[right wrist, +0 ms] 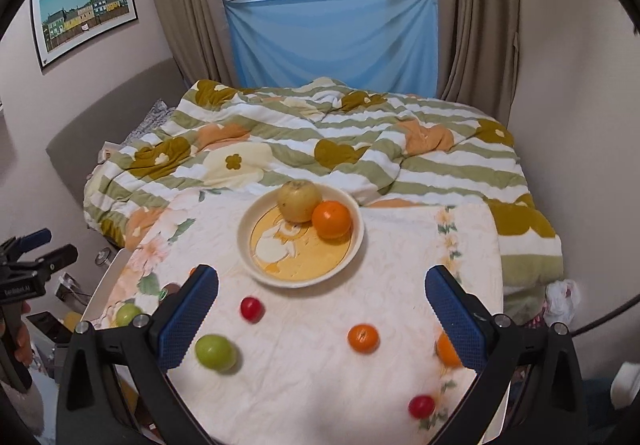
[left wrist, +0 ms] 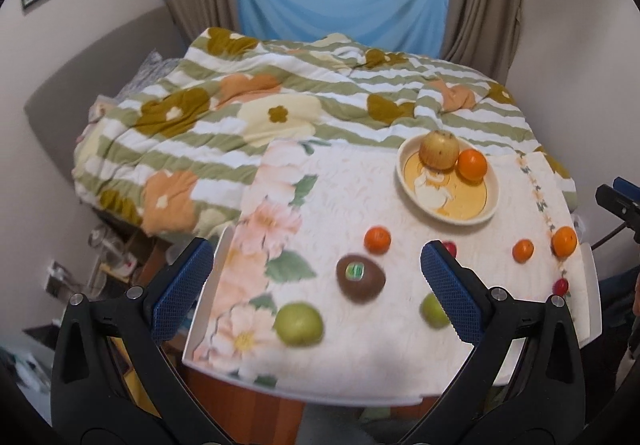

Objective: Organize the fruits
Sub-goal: 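Open both tools and lift them away from the bowl, then grasp a green apple with the left tool while the right tool grasps another green apple, then carry both green apples to the bowl and lower them inside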

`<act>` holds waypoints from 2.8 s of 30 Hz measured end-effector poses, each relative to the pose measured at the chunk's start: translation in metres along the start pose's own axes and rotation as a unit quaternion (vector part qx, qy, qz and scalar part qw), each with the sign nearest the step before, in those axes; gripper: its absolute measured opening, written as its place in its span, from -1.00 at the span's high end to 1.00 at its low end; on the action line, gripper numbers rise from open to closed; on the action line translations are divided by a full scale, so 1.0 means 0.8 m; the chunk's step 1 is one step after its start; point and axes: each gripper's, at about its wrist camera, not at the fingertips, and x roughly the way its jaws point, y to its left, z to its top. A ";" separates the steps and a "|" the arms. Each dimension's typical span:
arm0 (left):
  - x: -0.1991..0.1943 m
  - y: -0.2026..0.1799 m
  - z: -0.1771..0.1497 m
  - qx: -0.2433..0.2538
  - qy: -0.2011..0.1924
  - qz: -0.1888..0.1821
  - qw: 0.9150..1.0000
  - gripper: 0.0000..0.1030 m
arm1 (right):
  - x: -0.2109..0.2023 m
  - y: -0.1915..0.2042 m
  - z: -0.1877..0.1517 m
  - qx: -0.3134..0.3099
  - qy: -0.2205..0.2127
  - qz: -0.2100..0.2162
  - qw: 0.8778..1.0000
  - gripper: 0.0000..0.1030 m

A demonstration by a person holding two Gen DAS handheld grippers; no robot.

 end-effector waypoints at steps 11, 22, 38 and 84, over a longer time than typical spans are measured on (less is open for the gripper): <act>0.026 0.038 -0.069 0.000 0.008 -0.007 1.000 -1.00 | 0.013 0.066 -0.077 0.010 0.004 -0.018 1.000 -1.00; 0.103 0.052 -0.118 0.016 0.027 -0.057 0.998 -1.00 | 0.084 0.128 -0.136 0.050 0.034 -0.027 0.998 -1.00; 0.168 0.045 -0.151 0.013 0.063 -0.095 0.993 -0.57 | 0.144 0.150 -0.152 0.063 0.068 -0.031 0.995 -0.99; 0.140 0.080 -0.123 -0.008 0.061 -0.103 0.993 -0.21 | 0.163 0.174 -0.117 0.016 0.104 -0.014 0.994 0.03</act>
